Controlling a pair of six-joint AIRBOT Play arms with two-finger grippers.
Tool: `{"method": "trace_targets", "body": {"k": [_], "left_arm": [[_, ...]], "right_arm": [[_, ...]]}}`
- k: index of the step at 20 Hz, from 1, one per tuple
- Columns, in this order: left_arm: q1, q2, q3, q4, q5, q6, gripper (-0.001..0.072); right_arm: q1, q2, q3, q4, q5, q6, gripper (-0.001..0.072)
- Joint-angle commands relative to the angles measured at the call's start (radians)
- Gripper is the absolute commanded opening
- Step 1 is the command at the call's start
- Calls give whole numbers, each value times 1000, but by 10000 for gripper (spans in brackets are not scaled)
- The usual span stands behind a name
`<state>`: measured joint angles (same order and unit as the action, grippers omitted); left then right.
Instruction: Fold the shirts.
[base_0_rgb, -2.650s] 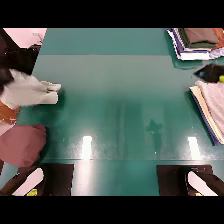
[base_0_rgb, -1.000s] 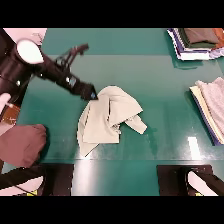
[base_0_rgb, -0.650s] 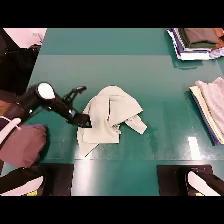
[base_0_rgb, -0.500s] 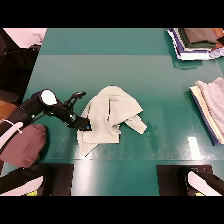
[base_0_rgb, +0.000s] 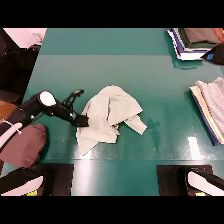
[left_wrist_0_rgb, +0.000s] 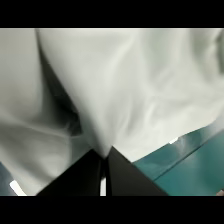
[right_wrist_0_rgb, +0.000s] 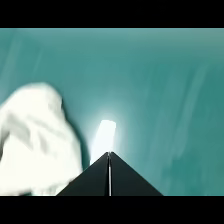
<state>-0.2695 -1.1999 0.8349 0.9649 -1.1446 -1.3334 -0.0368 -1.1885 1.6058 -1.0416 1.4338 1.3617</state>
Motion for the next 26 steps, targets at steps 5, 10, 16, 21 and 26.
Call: {"method": "trace_targets", "body": {"k": [5,10,16,21,26], "left_arm": [[89,2,417,31,-200,6,31],[89,2,450,36,-211,6,32],[89,2,450,39,-224,6,32],[89,2,453,39,-227,6,31],[89,2,653,64,-280,5,31]], "right_arm": [[180,-41,-449,65,-115,-6,504],[324,-220,-590,184,-324,-126,536],[351,-348,-590,290,-368,-188,336],[336,-290,-589,282,-415,-220,14],[201,-43,-458,280,-416,-219,13]]}}
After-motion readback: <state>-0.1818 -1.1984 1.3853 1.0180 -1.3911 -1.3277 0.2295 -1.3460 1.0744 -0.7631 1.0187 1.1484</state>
